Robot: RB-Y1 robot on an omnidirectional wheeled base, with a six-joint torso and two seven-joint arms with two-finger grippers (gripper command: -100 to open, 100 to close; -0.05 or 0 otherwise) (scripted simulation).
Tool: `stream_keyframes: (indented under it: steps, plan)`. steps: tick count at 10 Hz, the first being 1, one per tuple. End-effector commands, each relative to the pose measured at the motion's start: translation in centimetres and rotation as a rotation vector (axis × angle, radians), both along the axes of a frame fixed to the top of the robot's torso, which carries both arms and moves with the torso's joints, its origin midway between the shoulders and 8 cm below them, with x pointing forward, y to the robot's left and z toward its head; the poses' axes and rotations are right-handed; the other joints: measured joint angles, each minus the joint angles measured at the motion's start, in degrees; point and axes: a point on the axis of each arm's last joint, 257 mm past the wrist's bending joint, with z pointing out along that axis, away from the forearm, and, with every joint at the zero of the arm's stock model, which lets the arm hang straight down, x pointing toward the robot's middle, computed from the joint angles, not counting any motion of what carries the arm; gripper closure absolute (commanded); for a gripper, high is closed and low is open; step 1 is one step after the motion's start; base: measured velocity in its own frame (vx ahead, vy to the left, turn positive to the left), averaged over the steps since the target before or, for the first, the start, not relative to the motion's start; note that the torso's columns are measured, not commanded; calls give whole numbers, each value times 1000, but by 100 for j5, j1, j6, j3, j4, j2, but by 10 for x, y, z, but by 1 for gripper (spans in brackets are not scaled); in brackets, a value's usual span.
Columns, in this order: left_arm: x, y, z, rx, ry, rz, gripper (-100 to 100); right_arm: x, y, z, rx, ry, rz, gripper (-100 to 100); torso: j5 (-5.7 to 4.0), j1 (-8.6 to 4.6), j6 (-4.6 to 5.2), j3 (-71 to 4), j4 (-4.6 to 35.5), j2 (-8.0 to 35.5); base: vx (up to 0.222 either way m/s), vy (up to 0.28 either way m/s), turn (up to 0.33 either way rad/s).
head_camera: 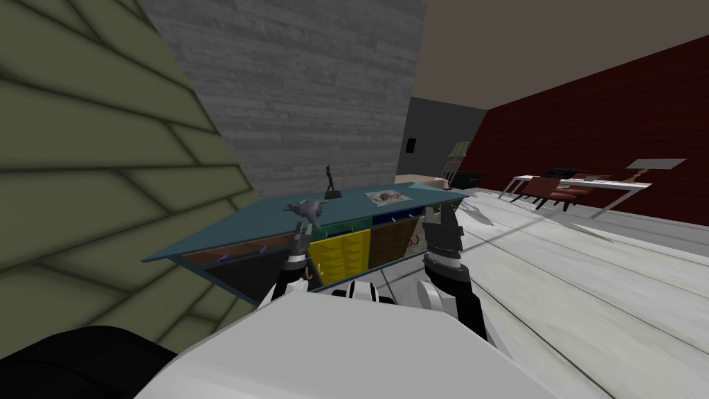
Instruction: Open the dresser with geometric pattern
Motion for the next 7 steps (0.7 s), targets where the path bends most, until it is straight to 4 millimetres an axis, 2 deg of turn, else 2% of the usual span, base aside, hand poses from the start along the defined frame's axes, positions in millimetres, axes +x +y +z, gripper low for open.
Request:
stream_keyframes:
  steps: [1,7]
  plan:
    - [3,-1,-18,-21,26,-5,-100,0,0,0,0,0,0,0,-6,-2,5,-3,7,-1,13,-64,24]
    - [-4,9,-47,-80,33,11,-100,0,0,0,0,0,0,0,-10,-4,5,-7,13,-8,32,-95,25]
